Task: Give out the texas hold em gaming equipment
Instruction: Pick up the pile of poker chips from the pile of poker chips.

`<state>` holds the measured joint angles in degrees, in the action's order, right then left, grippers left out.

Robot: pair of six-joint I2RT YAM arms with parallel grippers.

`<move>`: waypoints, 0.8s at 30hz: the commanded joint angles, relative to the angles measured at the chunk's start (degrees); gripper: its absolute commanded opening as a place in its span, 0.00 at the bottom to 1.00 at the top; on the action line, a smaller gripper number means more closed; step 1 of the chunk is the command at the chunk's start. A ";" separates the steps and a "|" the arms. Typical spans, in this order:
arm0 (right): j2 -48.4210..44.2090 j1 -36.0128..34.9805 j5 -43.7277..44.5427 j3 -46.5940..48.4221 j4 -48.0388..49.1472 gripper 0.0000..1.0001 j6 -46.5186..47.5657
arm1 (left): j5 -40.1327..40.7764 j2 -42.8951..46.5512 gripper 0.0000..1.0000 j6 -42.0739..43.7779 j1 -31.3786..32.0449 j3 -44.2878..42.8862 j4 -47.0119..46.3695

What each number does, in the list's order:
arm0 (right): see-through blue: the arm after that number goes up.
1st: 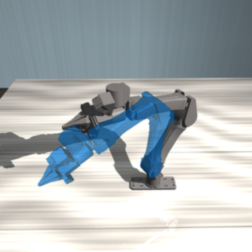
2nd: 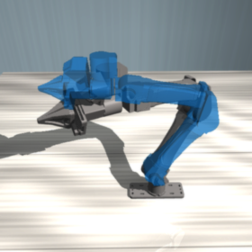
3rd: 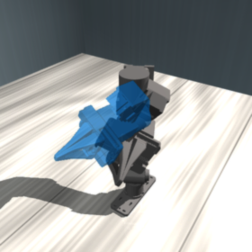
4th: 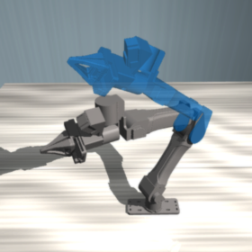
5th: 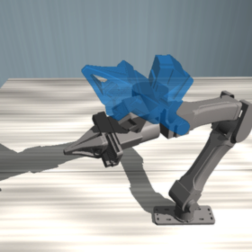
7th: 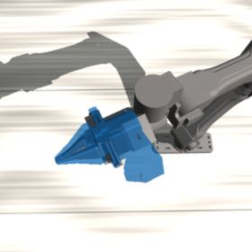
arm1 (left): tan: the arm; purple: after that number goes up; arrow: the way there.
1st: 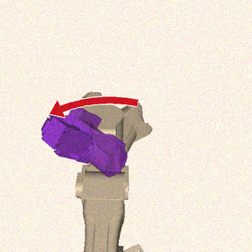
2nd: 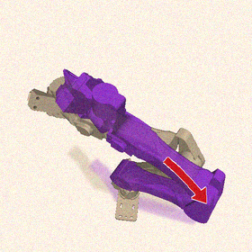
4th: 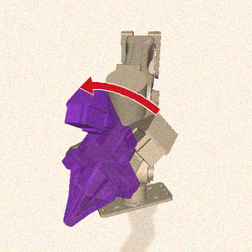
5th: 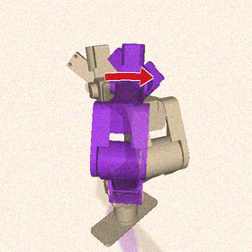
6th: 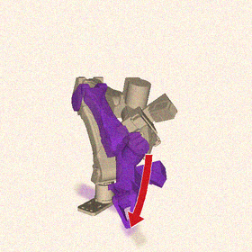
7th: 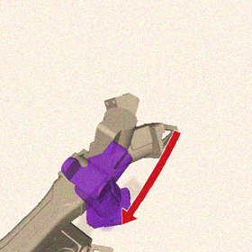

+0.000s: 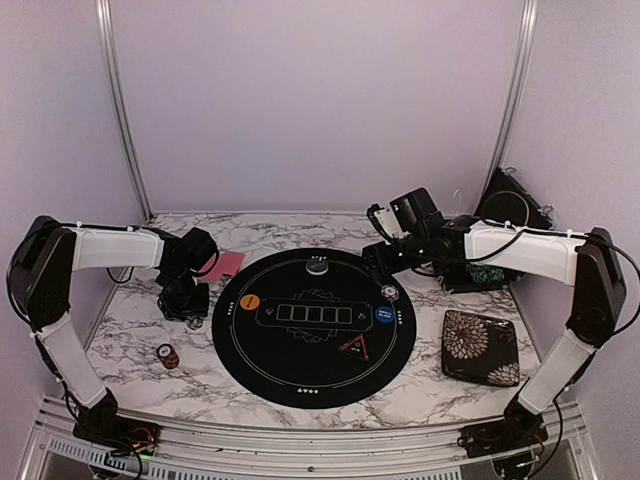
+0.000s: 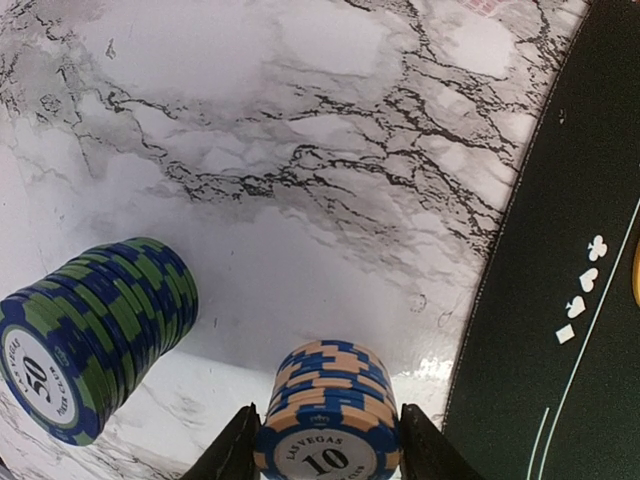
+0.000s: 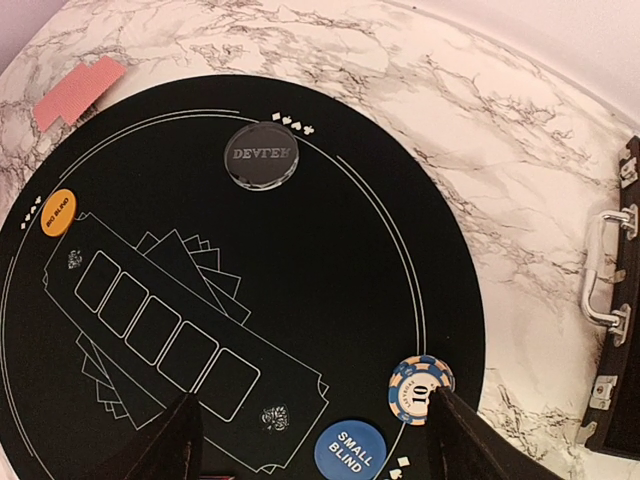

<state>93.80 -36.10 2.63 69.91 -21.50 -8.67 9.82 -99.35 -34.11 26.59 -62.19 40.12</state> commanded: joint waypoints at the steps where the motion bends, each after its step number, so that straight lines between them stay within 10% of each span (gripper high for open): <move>1: -0.03 0.24 0.76 0.62 -0.19 0.74 0.66 | -0.59 -0.95 0.48 0.45 -0.30 0.57 -0.59; 24: 0.16 0.49 0.83 0.75 -0.31 0.74 0.82 | -0.77 -0.89 0.47 0.37 -0.35 1.81 -1.24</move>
<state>93.80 -36.07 2.76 69.91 -21.52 -8.29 9.08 -99.37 -34.06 26.55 -61.10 39.03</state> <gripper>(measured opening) 0.743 0.476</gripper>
